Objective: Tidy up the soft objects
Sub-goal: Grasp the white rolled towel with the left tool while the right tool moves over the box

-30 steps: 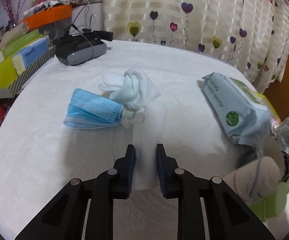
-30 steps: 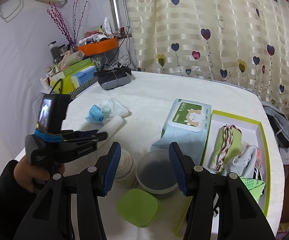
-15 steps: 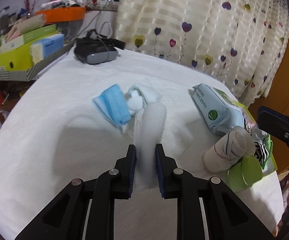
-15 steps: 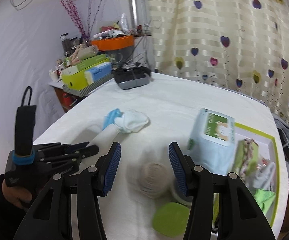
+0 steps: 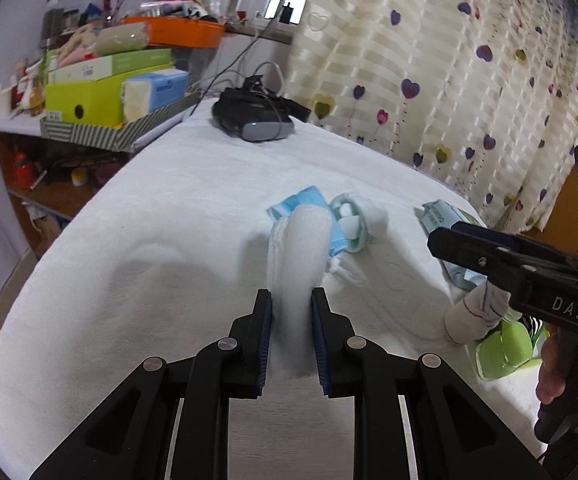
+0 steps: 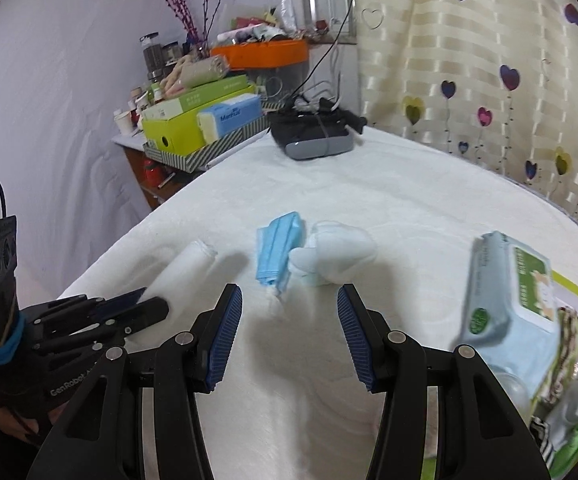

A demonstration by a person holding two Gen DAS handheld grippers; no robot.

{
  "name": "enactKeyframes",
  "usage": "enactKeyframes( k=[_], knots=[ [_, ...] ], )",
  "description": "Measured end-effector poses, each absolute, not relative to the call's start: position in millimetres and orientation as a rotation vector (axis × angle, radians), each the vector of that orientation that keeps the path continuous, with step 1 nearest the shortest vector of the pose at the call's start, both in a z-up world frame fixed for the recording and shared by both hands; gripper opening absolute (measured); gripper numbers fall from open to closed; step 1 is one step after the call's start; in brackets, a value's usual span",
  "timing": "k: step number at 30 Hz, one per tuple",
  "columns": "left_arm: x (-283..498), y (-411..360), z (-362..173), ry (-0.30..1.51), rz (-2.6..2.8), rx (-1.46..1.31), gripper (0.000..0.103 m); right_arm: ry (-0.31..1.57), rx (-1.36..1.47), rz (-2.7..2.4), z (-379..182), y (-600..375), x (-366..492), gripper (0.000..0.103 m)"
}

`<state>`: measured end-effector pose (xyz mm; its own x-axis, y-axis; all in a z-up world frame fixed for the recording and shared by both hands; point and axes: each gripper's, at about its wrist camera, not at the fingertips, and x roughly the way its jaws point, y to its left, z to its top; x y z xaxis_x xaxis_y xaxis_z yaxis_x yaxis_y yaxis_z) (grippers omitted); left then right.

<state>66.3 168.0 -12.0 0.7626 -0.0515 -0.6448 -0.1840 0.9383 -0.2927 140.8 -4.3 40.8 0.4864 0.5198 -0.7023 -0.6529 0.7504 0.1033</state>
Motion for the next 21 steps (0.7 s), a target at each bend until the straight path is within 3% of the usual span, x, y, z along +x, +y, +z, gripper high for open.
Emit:
enactKeyframes(
  k=[21],
  knots=[
    [72, 171, -17, 0.693, 0.035, -0.391, 0.018, 0.682, -0.06, 0.547, 81, -64, 151, 0.051]
  ],
)
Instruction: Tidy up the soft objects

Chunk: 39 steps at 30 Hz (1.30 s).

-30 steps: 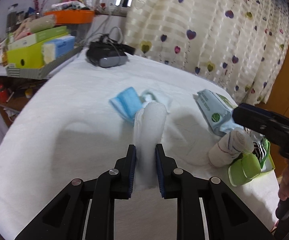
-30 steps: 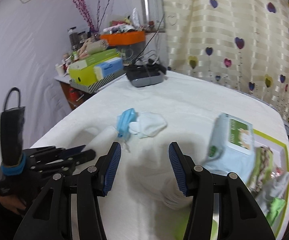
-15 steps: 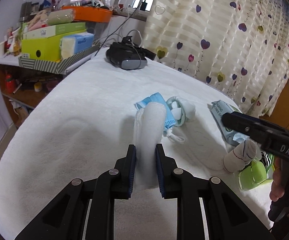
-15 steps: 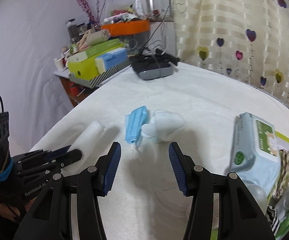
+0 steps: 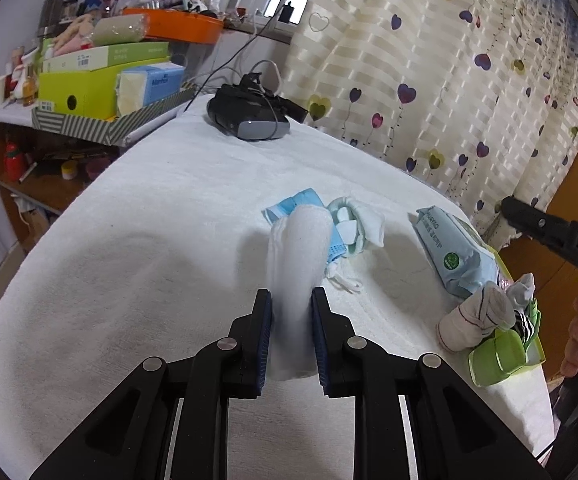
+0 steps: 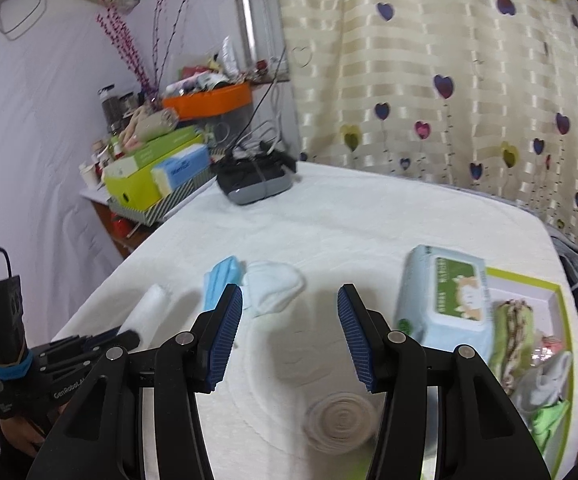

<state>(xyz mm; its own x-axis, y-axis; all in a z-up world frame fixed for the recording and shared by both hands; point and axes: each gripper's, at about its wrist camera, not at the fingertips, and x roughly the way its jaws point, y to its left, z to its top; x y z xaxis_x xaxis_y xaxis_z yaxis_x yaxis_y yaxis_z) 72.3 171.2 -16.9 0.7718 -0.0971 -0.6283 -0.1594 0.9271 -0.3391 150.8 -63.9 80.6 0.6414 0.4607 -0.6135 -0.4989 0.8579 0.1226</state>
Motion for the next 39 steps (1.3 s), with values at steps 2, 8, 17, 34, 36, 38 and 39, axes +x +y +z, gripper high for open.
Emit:
enactKeyframes(
  k=[2, 8, 17, 34, 36, 38, 39],
  knots=[
    [73, 170, -17, 0.692, 0.031, -0.393, 0.018, 0.672, -0.05, 0.532, 84, -72, 151, 0.051],
    [73, 167, -17, 0.693, 0.025, -0.391, 0.018, 0.651, -0.028, 0.507, 91, -88, 148, 0.051],
    [79, 152, -14, 0.702, -0.013, -0.376, 0.018, 0.613, 0.028, 0.354, 100, -162, 147, 0.051],
    [101, 109, -12, 0.747, -0.049, -0.307, 0.019, 0.828, 0.087, 0.149, 20, -271, 151, 0.046],
    [102, 105, -11, 0.751, -0.05, -0.299, 0.019, 0.842, 0.093, 0.156, 14, -277, 149, 0.032],
    [104, 102, -9, 0.752, -0.051, -0.293, 0.019, 0.843, 0.085, 0.161, 10, -280, 146, 0.013],
    [104, 100, -8, 0.751, -0.052, -0.289, 0.019, 0.843, 0.078, 0.16, 9, -281, 145, 0.008]
  ],
)
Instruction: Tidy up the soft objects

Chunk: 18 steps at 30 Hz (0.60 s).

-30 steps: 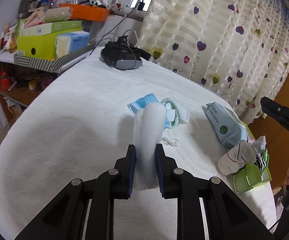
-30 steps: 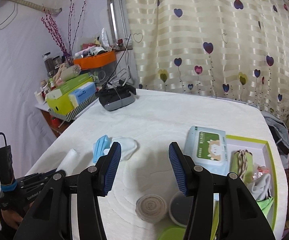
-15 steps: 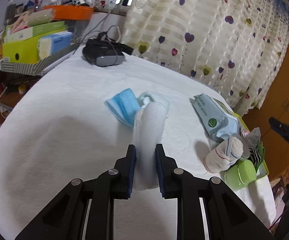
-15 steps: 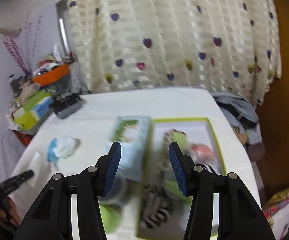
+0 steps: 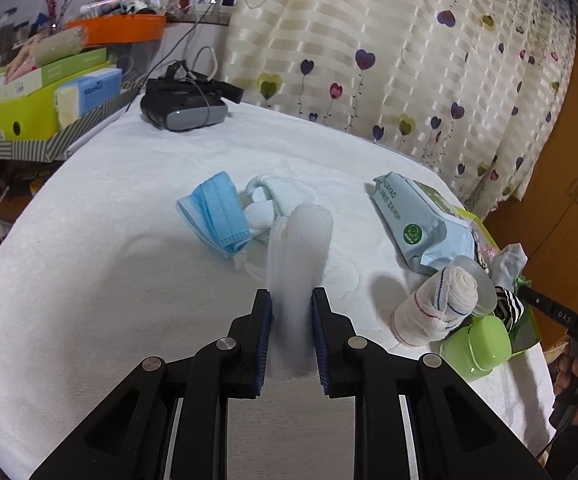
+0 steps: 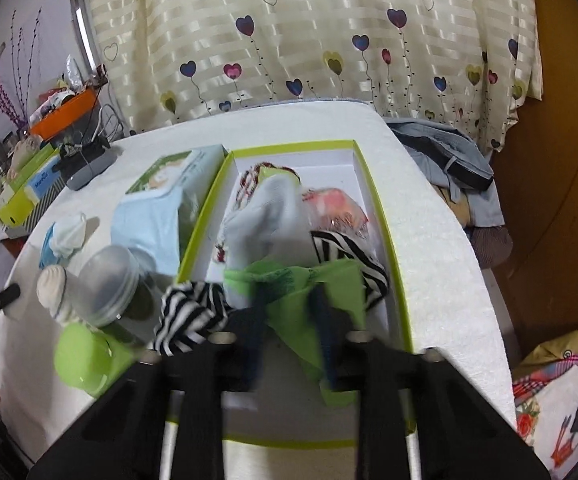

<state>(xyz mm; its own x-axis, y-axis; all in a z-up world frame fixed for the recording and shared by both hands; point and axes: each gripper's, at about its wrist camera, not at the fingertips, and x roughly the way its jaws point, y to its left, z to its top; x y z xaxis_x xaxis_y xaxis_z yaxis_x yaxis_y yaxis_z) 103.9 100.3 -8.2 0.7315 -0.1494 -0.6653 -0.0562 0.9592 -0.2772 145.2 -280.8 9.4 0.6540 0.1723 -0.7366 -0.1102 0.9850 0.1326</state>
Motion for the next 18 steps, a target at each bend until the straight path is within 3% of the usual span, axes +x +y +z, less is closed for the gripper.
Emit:
enactKeyframes(
  k=[18],
  knots=[
    [83, 90, 23, 0.653, -0.049, -0.312, 0.019, 0.623, 0.12, 0.264, 66, -283, 103, 0.007]
  ],
)
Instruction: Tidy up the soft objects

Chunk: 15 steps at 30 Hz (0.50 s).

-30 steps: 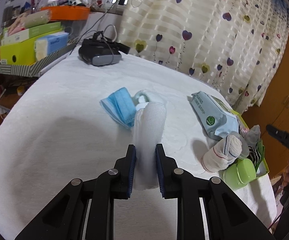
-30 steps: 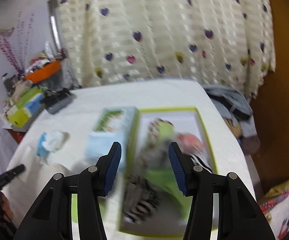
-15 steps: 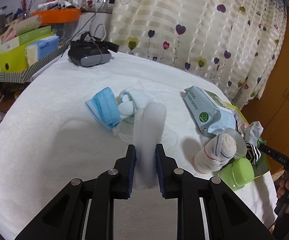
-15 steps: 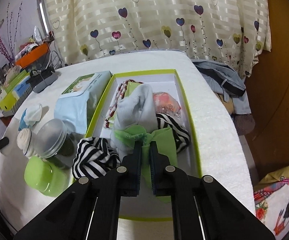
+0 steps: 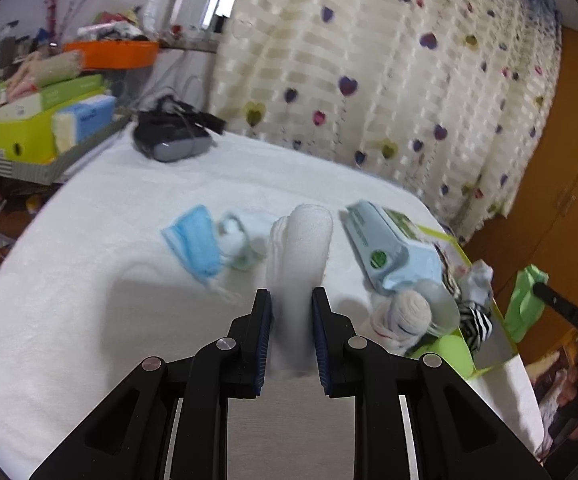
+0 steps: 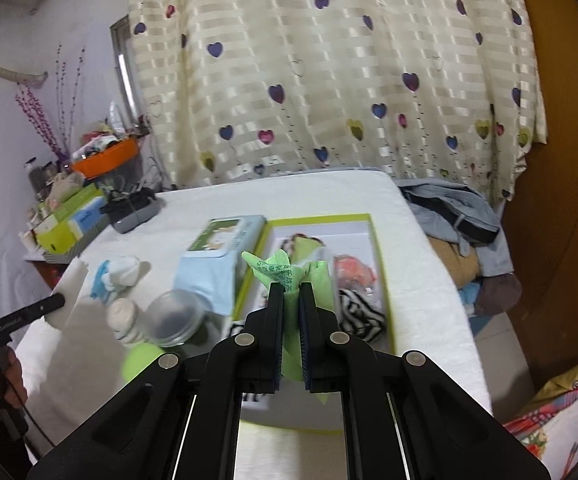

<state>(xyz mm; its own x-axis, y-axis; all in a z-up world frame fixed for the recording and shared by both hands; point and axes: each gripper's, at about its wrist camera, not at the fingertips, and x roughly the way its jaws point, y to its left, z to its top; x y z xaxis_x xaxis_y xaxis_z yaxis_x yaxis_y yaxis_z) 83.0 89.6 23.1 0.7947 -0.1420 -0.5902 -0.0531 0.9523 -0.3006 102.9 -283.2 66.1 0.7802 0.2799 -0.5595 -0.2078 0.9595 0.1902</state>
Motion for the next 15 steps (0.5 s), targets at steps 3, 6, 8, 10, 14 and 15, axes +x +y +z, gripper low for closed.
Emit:
enactKeyframes(
  k=[3, 6, 8, 10, 14, 15],
  knots=[
    [77, 102, 27, 0.641, 0.009, -0.325, 0.019, 0.617, 0.127, 0.292, 65, -279, 101, 0.007],
    [74, 100, 31, 0.638, 0.023, -0.324, 0.019, 0.613, 0.138, 0.317, 63, -277, 100, 0.007],
    [72, 90, 34, 0.637, 0.002, -0.312, 0.019, 0.607, 0.142, 0.339, 64, -275, 97, 0.007],
    [69, 74, 39, 0.629, -0.037, -0.297, 0.019, 0.602, 0.143, 0.357, 64, -273, 94, 0.007],
    [66, 43, 44, 0.623, -0.113, -0.277, 0.019, 0.592, 0.15, 0.381, 64, -274, 89, 0.007],
    [65, 36, 44, 0.625, -0.128, -0.272, 0.019, 0.591, 0.154, 0.389, 64, -275, 87, 0.007]
  ],
)
